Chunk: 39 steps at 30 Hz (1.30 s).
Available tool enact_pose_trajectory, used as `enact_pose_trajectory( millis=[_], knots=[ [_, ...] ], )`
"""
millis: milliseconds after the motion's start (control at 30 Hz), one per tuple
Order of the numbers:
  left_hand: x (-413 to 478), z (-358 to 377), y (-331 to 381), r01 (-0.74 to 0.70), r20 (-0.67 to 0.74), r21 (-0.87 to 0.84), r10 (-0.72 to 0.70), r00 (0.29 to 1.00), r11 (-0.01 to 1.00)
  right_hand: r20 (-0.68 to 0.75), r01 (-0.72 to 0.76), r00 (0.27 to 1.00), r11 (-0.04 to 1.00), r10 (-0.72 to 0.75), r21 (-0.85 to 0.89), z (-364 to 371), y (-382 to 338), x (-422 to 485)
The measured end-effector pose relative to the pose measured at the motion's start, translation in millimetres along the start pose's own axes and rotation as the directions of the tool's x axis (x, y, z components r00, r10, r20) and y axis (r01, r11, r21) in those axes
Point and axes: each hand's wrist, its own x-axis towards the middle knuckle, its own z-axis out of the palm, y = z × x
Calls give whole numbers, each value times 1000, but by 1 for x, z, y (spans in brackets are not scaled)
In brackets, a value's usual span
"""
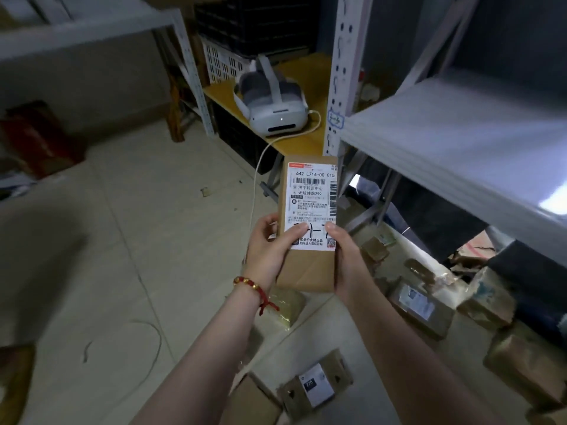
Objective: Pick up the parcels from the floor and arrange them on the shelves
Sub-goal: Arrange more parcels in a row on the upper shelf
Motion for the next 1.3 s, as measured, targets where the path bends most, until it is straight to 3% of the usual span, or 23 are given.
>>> enact_pose_trajectory(
  millis=[500, 733, 1100, 1300],
  knots=[
    [-86, 21, 278, -123, 124, -45, 128, 984, 991, -126, 93, 988, 996, -92, -4, 125, -254, -101],
    [-129, 36, 380, -276, 220, -48, 280, 935, 960, -142, 291, 943, 953, -301, -88, 164, -361, -168],
    [-189, 130, 489, -416, 415, -123, 427, 803, 901, -194, 542, 773, 788, -604, -292, 148, -508, -260],
    [-222, 207, 521, -490, 541, -149, 486, 686, 859, -269, 593, 669, 716, -692, -368, 105, -569, -303]
  ],
)
